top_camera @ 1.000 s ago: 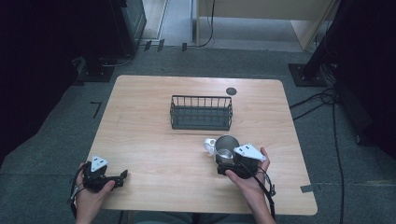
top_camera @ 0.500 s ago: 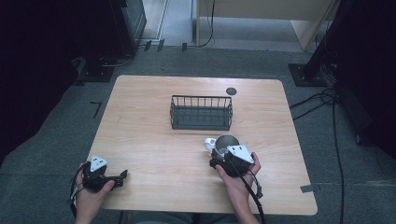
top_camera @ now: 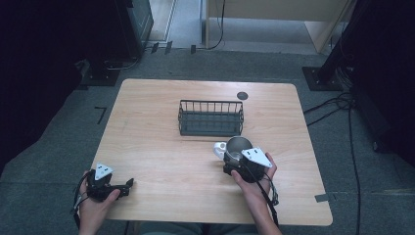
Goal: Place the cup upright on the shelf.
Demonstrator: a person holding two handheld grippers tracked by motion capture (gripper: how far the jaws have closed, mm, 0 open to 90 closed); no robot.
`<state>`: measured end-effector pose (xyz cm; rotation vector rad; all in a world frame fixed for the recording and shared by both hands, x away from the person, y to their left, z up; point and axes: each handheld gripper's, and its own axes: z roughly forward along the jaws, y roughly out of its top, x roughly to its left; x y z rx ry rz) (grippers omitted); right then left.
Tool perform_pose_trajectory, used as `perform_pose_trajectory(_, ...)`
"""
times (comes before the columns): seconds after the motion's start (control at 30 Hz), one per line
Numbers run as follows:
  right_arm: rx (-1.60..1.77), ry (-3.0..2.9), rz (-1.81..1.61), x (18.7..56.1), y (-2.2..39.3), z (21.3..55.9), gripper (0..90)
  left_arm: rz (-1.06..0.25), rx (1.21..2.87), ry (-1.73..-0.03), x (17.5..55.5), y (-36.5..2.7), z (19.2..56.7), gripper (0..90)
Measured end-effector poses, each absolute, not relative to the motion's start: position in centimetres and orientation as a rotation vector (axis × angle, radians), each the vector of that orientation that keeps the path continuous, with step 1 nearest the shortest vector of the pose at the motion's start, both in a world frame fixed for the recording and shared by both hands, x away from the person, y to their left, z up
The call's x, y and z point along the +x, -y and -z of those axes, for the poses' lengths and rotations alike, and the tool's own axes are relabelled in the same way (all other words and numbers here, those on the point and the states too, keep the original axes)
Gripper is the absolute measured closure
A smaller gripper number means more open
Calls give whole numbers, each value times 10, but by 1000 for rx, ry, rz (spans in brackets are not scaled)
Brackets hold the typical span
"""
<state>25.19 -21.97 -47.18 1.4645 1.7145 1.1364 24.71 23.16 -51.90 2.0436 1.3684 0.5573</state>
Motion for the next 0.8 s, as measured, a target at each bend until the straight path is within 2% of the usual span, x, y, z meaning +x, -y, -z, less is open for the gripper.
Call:
perform_pose_trajectory(0.37, 1374, -1759, -1198, 274, 213, 434, 74, -560, 2046, -1368, 247, -231, 519, 0)
perform_pose_trajectory(0.8, 1334, -1765, -1218, 303, 209, 406, 74, -562, 2049, -1367, 247, -231, 519, 0)
